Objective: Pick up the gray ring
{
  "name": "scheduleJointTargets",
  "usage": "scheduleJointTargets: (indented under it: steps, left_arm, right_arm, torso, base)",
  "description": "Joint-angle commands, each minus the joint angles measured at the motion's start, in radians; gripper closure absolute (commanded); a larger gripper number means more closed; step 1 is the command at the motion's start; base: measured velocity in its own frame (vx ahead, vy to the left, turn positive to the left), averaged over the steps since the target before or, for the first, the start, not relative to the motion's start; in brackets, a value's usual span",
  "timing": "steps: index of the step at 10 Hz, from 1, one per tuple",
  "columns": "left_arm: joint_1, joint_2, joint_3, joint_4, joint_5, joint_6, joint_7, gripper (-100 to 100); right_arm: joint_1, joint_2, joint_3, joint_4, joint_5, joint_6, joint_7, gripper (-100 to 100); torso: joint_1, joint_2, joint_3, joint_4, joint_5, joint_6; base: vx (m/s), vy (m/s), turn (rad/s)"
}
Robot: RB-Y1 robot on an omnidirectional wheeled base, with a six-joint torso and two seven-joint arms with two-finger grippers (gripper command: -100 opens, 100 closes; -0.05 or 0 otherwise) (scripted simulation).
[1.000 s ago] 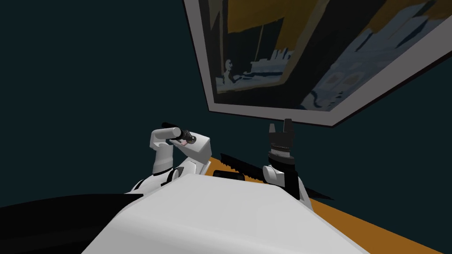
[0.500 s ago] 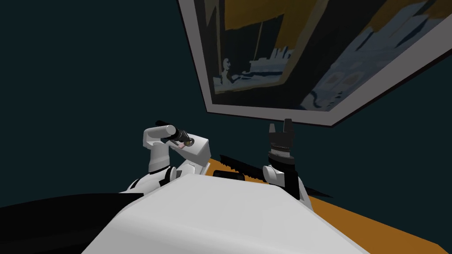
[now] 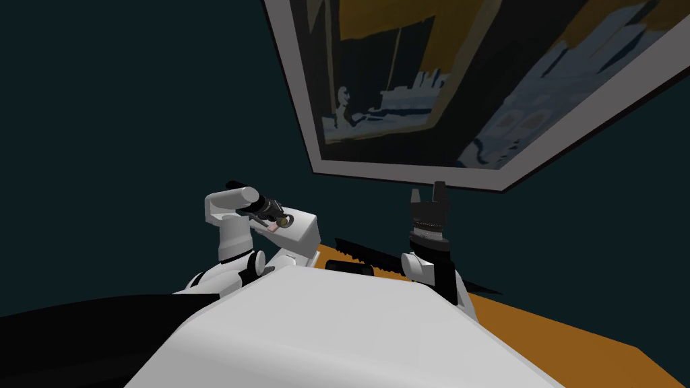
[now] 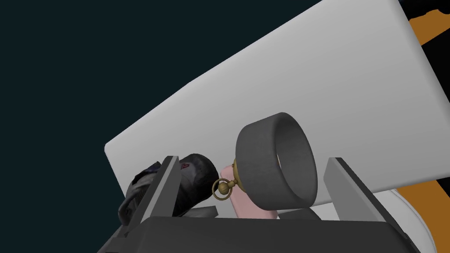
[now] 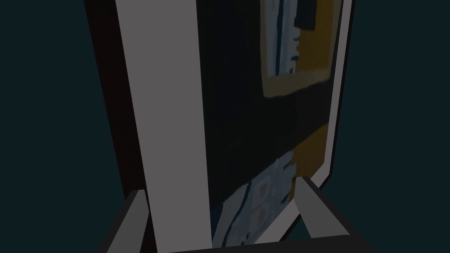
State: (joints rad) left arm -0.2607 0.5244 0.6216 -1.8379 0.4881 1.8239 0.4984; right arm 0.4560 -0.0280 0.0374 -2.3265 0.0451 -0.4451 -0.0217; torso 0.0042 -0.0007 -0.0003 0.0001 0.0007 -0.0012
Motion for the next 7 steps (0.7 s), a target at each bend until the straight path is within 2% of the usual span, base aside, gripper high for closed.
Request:
scheduleJointTargets:
  steps: [1, 3, 4, 5, 6, 7]
  left_arm:
    - [0.001, 0.012, 0.020, 0.007, 0.017, 0.036, -0.007, -100]
    - [-0.002, 0.022, 0.035, 0.015, 0.030, 0.078, -0.010, -100]
    - [-0.003, 0.020, 0.030, 0.014, 0.026, 0.063, -0.009, -100]
    - [-0.003, 0.020, 0.031, 0.014, 0.027, 0.067, -0.009, 0]
    - [0.000, 0.014, 0.021, 0.040, 0.017, 0.035, -0.017, -100]
    - [0.001, 0.010, 0.016, 0.053, 0.013, 0.019, -0.021, -100]
  right_arm:
    - [0.000, 0.000, 0.000, 0.000, 0.000, 0.000, 0.000, 0]
    - [0.000, 0.000, 0.000, 0.000, 0.000, 0.000, 0.000, 0]
    - [0.000, 0.000, 0.000, 0.000, 0.000, 0.000, 0.000, 0]
    - [0.000, 0.000, 0.000, 0.000, 0.000, 0.000, 0.000, 0]
    - [0.000, 0.000, 0.000, 0.000, 0.000, 0.000, 0.000, 0]
    - [0.000, 0.000, 0.000, 0.000, 0.000, 0.000, 0.000, 0]
  torso:
    - [0.000, 0.000, 0.000, 0.000, 0.000, 0.000]
    - [0.000, 0.000, 0.000, 0.000, 0.000, 0.000]
    - [-0.001, 0.001, 0.000, 0.000, 0.000, 0.000]
    - [-0.001, 0.001, 0.001, 0.000, 0.000, 0.000]
    - [-0.002, 0.001, 0.001, 0.000, 0.000, 0.000]
    - [-0.002, 0.001, 0.001, 0.000, 0.000, 0.000]
  base:
    - [0.021, 0.027, -0.077]
    - [0.016, 0.021, -0.058]
    - [-0.002, 0.006, -0.016]
    - [0.000, 0.000, 0.000]
    - [0.000, 0.000, 0.000]
    - [0.000, 0.000, 0.000]
